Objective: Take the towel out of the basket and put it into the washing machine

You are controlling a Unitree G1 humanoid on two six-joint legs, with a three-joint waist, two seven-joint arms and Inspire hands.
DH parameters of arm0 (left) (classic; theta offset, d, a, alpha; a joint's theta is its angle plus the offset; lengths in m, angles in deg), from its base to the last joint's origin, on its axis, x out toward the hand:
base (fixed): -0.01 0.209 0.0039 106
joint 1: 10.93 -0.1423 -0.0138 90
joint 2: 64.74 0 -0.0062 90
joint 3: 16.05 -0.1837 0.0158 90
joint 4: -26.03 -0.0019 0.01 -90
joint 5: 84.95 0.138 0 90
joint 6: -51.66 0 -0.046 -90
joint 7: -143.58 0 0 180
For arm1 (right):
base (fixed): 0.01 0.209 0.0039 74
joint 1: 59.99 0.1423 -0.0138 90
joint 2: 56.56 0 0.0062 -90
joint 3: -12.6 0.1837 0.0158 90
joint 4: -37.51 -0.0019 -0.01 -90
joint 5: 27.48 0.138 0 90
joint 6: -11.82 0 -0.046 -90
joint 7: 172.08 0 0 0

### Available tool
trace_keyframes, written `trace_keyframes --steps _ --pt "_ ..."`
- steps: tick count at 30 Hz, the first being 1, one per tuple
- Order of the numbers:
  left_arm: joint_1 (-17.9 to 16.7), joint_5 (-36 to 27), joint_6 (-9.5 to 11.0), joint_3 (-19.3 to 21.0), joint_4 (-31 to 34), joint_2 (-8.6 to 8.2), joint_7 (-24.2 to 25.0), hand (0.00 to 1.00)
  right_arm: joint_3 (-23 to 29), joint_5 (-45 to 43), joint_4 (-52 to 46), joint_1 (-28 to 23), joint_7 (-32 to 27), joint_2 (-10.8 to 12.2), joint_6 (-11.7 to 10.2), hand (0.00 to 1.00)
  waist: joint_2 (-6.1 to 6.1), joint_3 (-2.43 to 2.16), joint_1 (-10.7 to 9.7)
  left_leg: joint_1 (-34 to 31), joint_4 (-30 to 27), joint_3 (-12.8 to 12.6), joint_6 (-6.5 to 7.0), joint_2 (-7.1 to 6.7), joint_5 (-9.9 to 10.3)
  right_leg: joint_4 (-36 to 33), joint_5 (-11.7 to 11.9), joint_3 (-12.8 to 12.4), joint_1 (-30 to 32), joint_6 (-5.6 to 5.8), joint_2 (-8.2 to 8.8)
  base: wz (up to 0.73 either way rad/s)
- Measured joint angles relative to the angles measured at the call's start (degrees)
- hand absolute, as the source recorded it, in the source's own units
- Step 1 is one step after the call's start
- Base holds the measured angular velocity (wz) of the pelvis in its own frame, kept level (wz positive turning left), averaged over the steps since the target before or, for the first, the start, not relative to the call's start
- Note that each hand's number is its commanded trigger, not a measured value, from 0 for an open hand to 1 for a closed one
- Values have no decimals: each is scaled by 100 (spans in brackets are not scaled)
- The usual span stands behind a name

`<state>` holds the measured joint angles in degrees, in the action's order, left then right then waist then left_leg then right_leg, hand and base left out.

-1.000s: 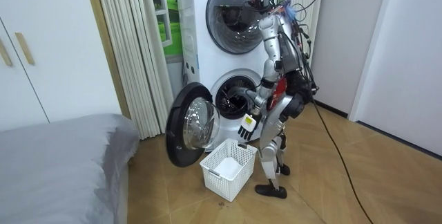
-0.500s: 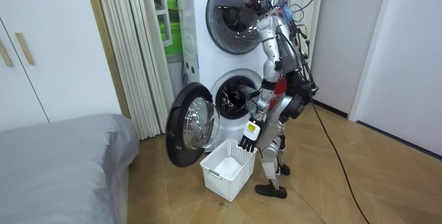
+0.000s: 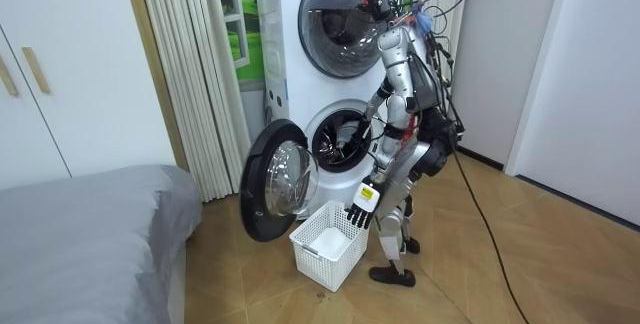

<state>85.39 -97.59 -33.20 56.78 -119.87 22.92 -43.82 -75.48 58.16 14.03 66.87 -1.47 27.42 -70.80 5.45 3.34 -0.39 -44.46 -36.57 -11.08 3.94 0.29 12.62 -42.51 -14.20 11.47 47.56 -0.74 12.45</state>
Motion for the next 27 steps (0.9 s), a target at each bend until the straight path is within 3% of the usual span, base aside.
trace_keyframes --steps 8,11,18,23,27 --pt "-12 682 -128 406 125 -42 -119 0 313 233 37 326 -504 0 149 0 11 7 -148 -167 -259 -149 145 -19 92 -265 -43 -120 211 82 94 -1" --pt "-20 955 -151 594 127 -123 -223 0 614 241 36 427 -815 1 180 0 8 6 -201 -209 -325 -149 183 -106 113 -413 -104 -178 282 139 185 11" --pt "-38 1112 -220 718 252 -251 -464 0 1272 318 39 627 -1431 -24 186 0 -108 -10 -230 -391 -516 -139 304 -148 199 -539 -148 -187 392 237 258 4" --pt "-39 1132 -283 784 242 -363 -577 0 1310 432 40 709 -1747 -24 31 0 -160 -11 -219 -396 -548 -144 323 -150 209 -545 -135 -202 384 259 260 -1" --pt "-42 1223 -330 765 238 -402 -588 0 1427 597 44 737 -1756 -24 -43 0 -281 -6 -175 -356 -577 -140 324 -143 209 -608 -134 -213 342 257 258 0"
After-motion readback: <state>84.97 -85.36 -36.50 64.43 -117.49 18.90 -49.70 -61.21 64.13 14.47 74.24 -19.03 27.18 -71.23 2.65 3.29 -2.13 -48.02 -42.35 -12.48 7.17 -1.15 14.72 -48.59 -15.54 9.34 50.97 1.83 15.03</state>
